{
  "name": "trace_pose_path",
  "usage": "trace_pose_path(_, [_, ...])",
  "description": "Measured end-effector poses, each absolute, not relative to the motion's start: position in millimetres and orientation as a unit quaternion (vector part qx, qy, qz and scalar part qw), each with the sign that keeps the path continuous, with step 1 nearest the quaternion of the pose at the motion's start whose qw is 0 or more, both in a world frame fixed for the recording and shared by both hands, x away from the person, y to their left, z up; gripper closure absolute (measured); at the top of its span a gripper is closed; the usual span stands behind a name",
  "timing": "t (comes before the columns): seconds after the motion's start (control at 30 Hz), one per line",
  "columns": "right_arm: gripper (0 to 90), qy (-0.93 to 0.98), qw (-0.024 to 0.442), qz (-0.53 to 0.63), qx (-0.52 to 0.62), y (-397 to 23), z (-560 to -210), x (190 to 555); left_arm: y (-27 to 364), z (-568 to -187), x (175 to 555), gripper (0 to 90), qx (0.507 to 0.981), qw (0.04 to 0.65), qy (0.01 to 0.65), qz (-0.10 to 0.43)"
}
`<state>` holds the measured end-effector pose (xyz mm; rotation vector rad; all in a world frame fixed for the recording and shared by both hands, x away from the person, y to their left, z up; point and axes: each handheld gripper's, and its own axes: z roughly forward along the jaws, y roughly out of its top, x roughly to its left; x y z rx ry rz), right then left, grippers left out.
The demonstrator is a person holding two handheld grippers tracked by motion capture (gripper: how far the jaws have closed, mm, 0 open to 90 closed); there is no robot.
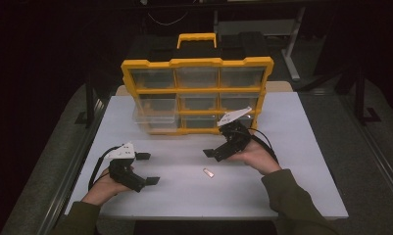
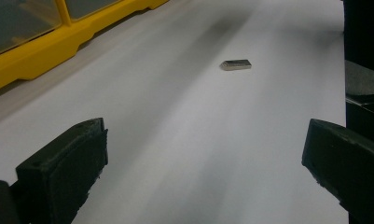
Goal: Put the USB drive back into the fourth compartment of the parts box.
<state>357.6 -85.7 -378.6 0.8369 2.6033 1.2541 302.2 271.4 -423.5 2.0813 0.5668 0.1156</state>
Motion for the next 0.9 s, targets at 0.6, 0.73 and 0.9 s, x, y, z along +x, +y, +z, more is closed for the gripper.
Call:
trace_pose_path(0.6, [0.0,0.866,0.061,0.419,0.266,-72.2,-375.7,357.7,271.0,-423.2,302.0,0.0,0.849,0.473,0.231,0.046])
trace_pose_path(0.73, [0.0,0.867,0.06,0.419,0.262,-69.8,-375.9,356.5,270.6,-423.1,301.7,0.0,0.849,0.474,0.231,0.046])
trace_pose_path(0.9, [0.0,0.872,0.057,0.414,0.256,-63.5,-378.7,354.6,270.9,-423.2,302.0,0.0,0.849,0.473,0.231,0.046])
